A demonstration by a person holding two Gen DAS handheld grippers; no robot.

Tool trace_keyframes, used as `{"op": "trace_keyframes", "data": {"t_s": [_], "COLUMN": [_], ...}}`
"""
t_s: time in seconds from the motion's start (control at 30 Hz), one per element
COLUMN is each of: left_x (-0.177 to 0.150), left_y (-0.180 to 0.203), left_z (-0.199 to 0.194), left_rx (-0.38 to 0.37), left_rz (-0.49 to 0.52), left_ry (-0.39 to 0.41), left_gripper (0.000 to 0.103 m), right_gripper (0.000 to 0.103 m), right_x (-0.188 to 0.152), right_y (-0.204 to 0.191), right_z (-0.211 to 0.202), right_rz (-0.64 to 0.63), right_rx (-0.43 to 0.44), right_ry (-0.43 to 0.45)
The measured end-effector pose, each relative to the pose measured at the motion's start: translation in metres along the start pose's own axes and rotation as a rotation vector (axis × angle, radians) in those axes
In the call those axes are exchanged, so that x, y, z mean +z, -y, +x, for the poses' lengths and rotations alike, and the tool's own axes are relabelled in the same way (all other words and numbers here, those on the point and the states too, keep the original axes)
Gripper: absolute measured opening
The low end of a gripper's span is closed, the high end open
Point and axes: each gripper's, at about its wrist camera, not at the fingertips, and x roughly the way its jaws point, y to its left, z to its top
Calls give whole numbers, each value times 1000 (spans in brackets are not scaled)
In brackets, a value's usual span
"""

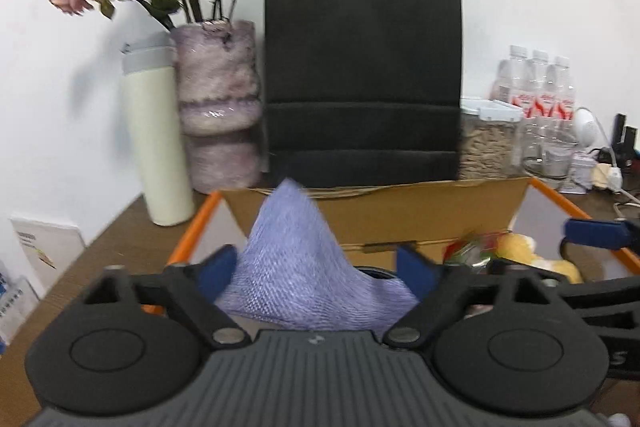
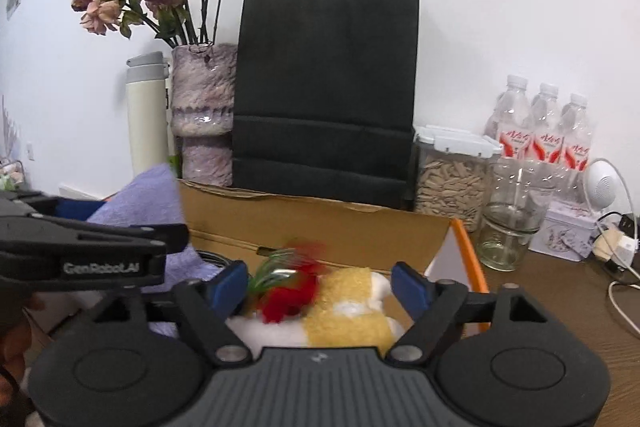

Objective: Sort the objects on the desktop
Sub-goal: 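Carry the lavender pouch and red rose into the box and release them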

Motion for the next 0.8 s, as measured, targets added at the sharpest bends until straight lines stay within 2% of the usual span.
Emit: {"op": "trace_keyframes", "data": {"t_s": [0.03,0.17,0.4,0.8], "left_x": [-1,-4,-5,-8], "left_y": [-2,-7,-4,-3], "left_z": [-1,-4,-7,-13], "left_rx": [14,7,29,49], "left_rz": [-6,-22,6,24], "left_ry": [11,38,70,98], "left_gripper": [103,103,103,103], "right_gripper": [88,100,101,102], "right_x": [0,-3,-7,-10], "right_y": [2,3,-1,-3], "right_z": [0,-1,-7,-12], "right_rz": [14,35,11,-6], "right_rx": [2,7,-20,-33], "right_ry": [-1,0,47,75]}}
